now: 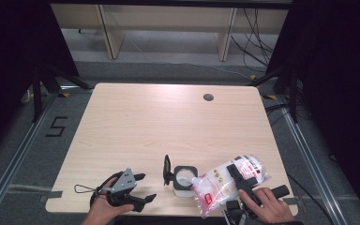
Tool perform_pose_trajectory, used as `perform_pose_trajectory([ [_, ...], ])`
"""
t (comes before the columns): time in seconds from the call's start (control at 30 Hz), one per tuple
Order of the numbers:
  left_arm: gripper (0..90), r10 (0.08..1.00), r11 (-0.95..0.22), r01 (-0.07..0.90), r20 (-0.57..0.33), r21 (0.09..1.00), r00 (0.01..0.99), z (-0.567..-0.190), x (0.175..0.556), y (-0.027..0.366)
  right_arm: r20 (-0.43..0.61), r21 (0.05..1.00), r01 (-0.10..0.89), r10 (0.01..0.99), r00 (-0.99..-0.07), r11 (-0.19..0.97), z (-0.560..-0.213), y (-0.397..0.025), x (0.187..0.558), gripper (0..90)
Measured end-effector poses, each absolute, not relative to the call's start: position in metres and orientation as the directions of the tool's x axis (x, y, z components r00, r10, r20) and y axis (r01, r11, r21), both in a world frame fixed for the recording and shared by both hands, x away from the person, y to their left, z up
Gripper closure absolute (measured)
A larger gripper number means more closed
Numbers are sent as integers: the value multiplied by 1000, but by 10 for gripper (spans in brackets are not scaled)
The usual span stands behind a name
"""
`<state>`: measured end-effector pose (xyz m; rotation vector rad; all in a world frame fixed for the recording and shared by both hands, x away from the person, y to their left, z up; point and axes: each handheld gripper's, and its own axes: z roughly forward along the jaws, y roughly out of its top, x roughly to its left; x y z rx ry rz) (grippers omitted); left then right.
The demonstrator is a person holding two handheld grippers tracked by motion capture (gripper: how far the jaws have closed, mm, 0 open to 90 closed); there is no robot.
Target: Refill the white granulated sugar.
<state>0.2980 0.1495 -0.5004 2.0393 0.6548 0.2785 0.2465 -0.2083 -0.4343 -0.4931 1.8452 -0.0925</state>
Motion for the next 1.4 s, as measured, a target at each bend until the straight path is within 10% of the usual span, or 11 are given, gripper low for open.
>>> perform_pose_trajectory([
  [1.4, 197, 548, -412, 343, -70, 844, 833, -500, 298, 150, -898, -276, -274, -349, -267, 921, -434, -211, 246, 416],
])
